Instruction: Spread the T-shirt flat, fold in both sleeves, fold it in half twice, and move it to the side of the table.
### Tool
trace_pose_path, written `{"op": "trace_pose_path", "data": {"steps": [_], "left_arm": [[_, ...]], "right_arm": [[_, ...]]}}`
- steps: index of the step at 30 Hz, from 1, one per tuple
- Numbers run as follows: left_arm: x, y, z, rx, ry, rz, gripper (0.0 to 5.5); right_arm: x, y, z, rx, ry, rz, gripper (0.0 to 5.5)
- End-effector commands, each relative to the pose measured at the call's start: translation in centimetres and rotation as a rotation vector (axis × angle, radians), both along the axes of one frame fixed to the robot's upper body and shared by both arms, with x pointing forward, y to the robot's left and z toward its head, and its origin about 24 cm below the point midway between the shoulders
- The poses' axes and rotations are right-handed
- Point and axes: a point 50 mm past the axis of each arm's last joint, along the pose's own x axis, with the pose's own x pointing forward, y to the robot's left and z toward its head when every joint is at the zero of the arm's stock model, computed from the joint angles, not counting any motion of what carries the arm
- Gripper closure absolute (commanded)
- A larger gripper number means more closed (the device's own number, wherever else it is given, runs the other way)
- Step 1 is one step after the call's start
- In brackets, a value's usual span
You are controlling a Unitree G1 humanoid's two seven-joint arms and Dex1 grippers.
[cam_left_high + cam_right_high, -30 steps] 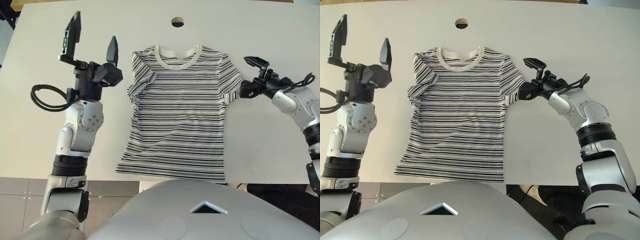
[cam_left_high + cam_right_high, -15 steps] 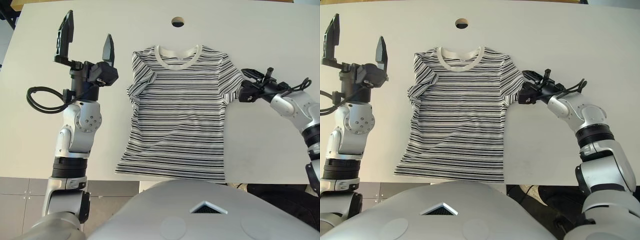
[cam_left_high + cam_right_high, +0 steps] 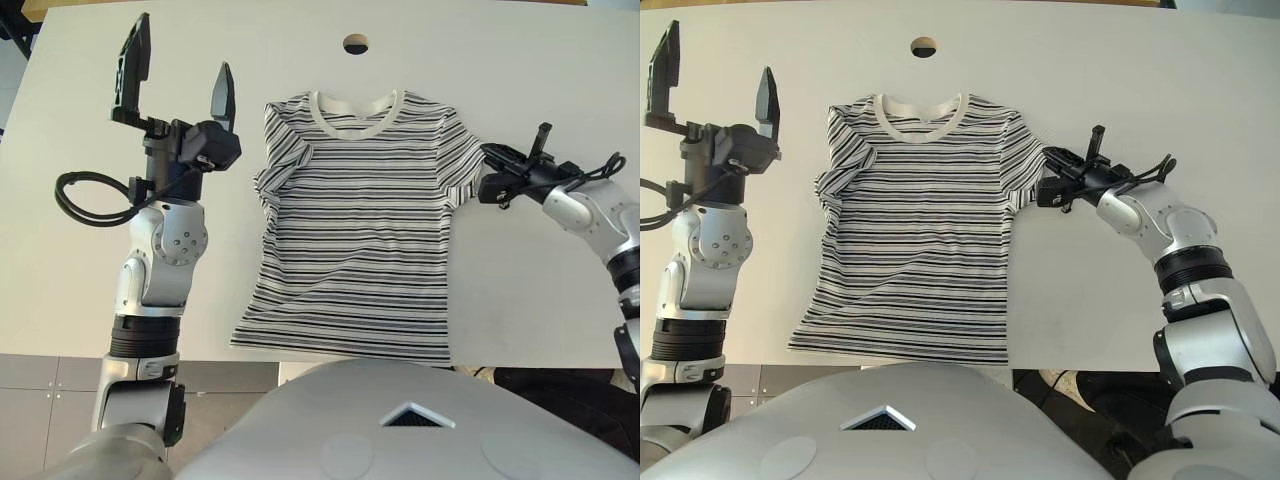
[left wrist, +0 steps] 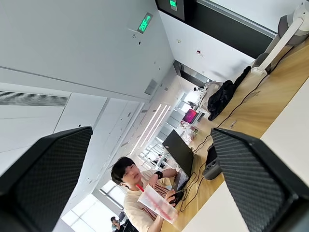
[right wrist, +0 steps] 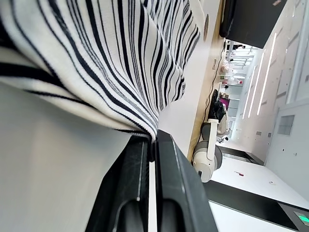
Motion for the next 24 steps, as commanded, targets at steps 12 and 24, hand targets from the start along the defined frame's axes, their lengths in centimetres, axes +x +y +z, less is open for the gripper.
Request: {"op": "trace_pose_path", "data": {"steps": [12, 24], "left_arm": [[-0.4, 0.6, -0.5, -0.013, 0.023, 0.021, 0.90], [-0.3, -0.1, -1.2, -0.005, 0.054, -0.008, 0.90]], "right_arm": [[-0.1, 1.8, 2.2, 0.218, -0.227, -0.082, 5.39], [-1.0, 7.1, 1.4, 0.224, -0.165, 0.099, 5.39]]}}
